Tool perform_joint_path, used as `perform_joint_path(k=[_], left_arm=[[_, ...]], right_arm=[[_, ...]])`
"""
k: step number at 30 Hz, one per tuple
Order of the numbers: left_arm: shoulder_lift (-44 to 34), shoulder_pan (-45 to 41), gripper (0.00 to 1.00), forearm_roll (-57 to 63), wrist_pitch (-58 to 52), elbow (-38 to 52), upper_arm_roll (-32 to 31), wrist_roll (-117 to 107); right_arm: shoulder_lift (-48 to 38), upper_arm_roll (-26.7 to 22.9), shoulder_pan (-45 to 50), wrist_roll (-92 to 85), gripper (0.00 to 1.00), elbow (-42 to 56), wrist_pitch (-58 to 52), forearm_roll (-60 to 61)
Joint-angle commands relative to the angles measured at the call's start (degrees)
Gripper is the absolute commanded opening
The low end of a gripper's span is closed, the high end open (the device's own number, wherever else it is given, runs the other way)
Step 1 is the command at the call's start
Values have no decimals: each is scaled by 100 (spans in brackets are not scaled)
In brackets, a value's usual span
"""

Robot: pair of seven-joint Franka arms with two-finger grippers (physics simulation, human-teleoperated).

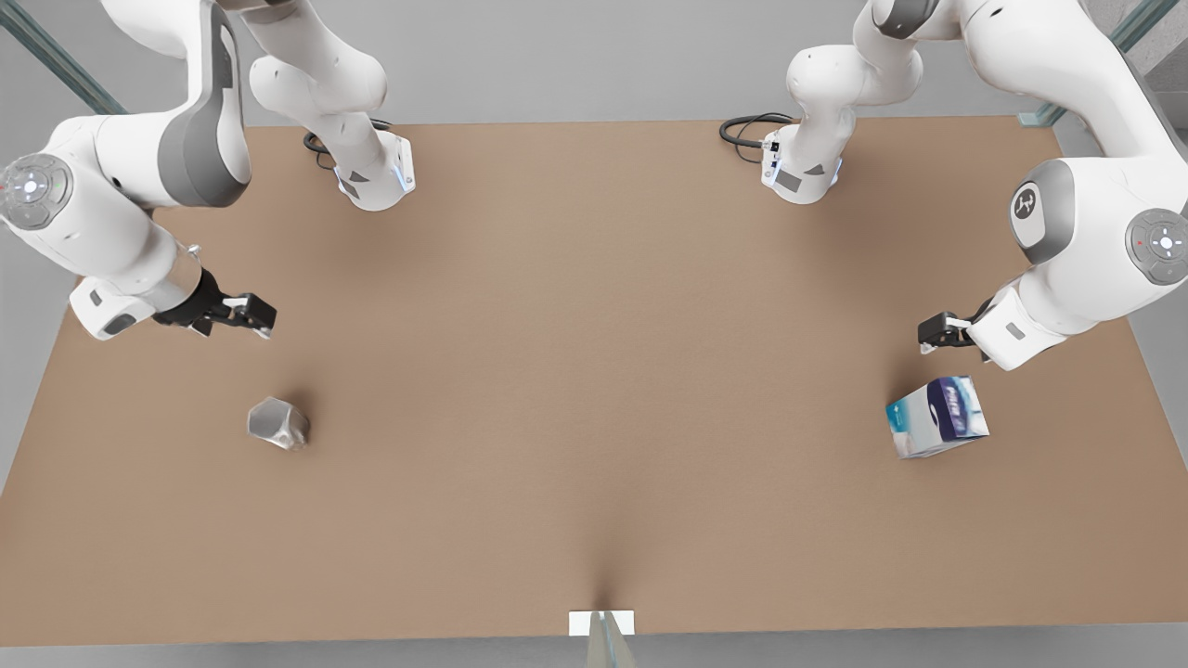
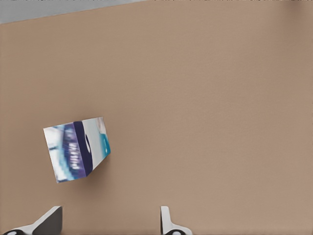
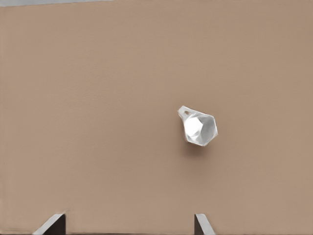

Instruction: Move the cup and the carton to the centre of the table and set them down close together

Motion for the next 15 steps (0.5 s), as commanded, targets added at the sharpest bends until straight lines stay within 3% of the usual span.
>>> perform_joint_path(k=[1,8,15], left_arm=[[-6,-6,100,1,2,-4,-8,2],[29,-6,100,27,11,-109,1,2],[56,-6,100,89,37,-294,27,-7]], right_arm=[[1,-12,-217,0,100,-4,5,0],[-43,-29,-226,-1644,100,-848,1192,18],[722,234,-234,-3647,100,-909,1596,554]])
